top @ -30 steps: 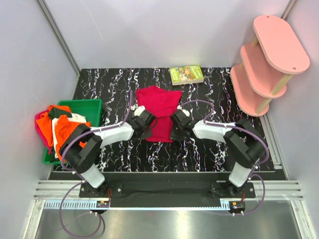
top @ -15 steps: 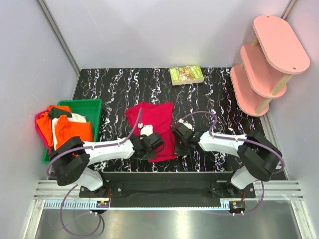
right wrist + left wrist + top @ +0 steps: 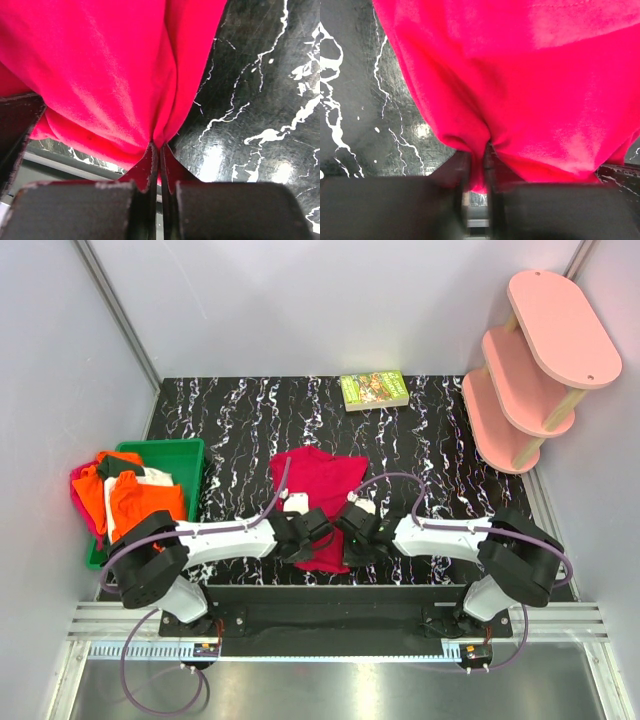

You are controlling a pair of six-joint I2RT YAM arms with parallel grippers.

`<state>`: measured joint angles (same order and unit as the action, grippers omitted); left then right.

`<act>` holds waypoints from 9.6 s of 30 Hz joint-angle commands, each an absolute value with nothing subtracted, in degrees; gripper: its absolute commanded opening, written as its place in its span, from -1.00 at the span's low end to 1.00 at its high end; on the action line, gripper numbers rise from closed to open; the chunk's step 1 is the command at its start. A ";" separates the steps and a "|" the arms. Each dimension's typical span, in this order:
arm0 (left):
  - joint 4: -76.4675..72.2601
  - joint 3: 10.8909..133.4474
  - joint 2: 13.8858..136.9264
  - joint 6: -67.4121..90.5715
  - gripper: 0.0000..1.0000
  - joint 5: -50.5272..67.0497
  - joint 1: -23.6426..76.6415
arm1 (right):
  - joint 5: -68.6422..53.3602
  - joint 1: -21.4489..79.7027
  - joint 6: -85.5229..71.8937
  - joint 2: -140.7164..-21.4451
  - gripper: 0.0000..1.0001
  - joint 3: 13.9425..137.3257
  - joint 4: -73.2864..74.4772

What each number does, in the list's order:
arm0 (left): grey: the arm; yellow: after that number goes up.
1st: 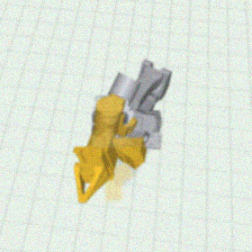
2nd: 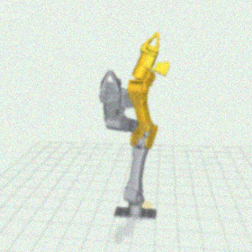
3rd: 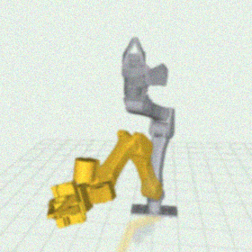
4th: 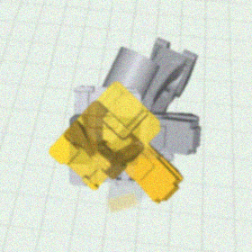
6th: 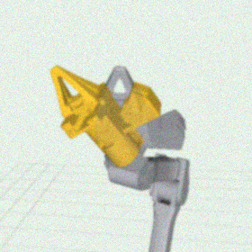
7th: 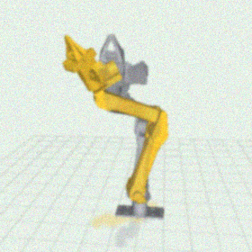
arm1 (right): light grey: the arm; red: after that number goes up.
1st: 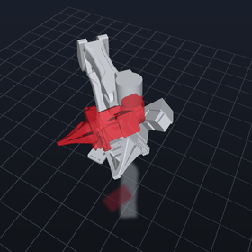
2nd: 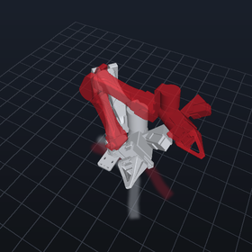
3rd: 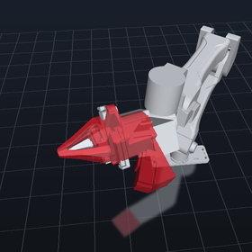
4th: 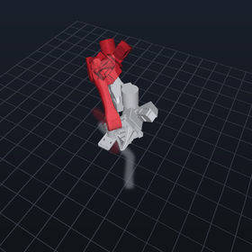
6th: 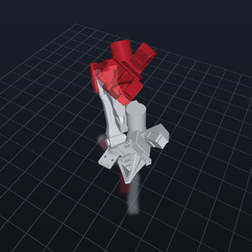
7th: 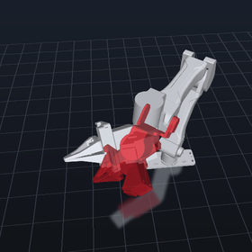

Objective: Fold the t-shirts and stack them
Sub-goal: Fold the folded rectangular tshirt in 1/3 of the way, then grab one side of the 2/3 rectangular tshirt with both arms

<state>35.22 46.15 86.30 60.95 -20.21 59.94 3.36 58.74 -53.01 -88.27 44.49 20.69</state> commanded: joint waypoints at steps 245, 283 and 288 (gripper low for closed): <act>46.14 32.87 69.87 76.11 0.07 -32.17 68.47 | 17.05 62.05 -62.67 -80.16 -1.00 37.27 32.34; 37.53 35.25 69.43 72.77 0.26 -31.29 69.52 | 16.70 62.05 -62.58 -79.37 -1.00 36.56 32.08; 36.39 34.28 70.92 73.21 0.22 -29.36 69.70 | 16.87 62.05 -62.49 -79.72 -1.00 36.65 32.08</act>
<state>38.81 35.07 69.91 73.08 -31.05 69.23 13.45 61.84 -63.57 -79.72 38.22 26.63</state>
